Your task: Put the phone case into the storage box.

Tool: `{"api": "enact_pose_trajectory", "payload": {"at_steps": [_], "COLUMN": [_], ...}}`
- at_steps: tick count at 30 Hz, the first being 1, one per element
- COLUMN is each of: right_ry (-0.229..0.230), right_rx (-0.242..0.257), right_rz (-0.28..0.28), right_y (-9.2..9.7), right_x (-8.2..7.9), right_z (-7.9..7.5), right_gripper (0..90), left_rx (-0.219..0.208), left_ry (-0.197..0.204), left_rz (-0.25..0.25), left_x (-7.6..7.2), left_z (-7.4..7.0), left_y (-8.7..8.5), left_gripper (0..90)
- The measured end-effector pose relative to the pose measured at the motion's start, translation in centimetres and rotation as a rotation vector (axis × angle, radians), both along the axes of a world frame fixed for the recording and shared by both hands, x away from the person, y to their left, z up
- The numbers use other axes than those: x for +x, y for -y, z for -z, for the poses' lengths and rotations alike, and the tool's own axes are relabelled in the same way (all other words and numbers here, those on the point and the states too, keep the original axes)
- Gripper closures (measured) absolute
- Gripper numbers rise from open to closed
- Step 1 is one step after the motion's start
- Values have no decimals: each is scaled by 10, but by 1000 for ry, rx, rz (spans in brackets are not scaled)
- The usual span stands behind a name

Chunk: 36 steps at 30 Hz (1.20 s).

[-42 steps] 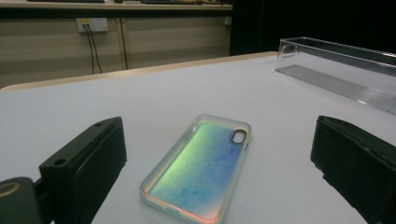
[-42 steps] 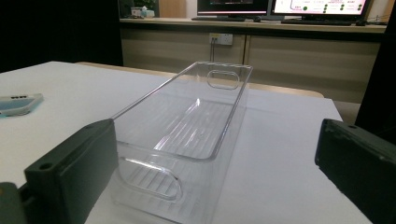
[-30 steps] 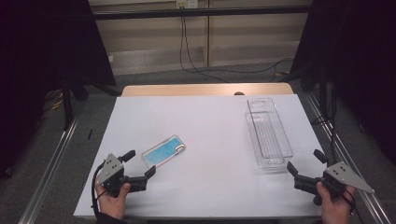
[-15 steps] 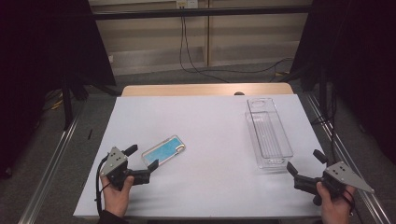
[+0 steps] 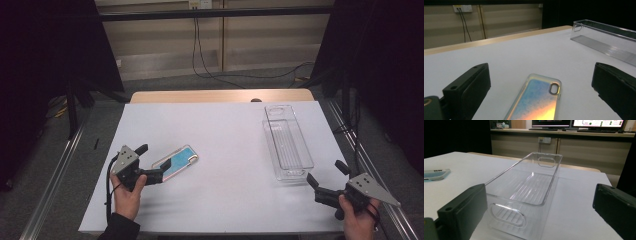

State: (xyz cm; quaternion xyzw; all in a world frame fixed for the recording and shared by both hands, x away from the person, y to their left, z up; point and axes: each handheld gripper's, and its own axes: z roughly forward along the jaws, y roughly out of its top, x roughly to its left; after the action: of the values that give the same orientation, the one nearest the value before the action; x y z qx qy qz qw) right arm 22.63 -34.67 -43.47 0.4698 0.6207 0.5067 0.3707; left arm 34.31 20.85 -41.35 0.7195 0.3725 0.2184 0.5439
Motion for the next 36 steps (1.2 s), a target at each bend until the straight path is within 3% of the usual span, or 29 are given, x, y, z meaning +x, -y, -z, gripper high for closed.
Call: {"api": "enact_pose_trajectory", "payload": {"at_steps": [5,10,13,15,17,18,19,22,23,26,27,33,35,36], "right_ry": [-3,-3,-4,-4,-3,-3,-3,-2,-3,-3,-3,-5,-3,-2], "right_rx": [0,0,0,-3,-1,-2,-2,1,-1,-2,0,1,-3,-3], "right_rz": [-1,-2,-1,0,0,-2,-2,-1,-3,-5,-3,-2,1,3], "right_y": [-1,-1,0,-1,-1,-1,-1,-1,-1,-1,-1,-1,-1,-1], "right_x": [0,0,0,0,0,0,0,0,0,0,1,1,1,1], "right_z": [0,0,0,0,0,0,0,0,0,0,0,0,0,0], "right_gripper": [0,0,0,0,0,0,0,0,0,0,0,0,0,0], "left_rx": [34,26,71,72,93,126,126,181,203,216,214,284,278,311], "left_ry": [-1,-26,-17,-67,-71,-90,-90,-100,-121,-146,-172,-211,-259,-285], "left_rz": [10,38,39,81,85,109,109,115,135,149,169,165,180,185], "left_x": [7,14,19,24,27,30,30,32,35,38,41,50,54,58], "left_z": [-3,-3,-4,-5,-7,-10,-10,-11,-9,-7,-6,-6,-4,-3], "left_y": [0,3,5,6,8,10,10,12,14,15,15,17,17,16], "left_gripper": [31,41,40,41,43,44,44,53,54,56,62,59,59,60]}}
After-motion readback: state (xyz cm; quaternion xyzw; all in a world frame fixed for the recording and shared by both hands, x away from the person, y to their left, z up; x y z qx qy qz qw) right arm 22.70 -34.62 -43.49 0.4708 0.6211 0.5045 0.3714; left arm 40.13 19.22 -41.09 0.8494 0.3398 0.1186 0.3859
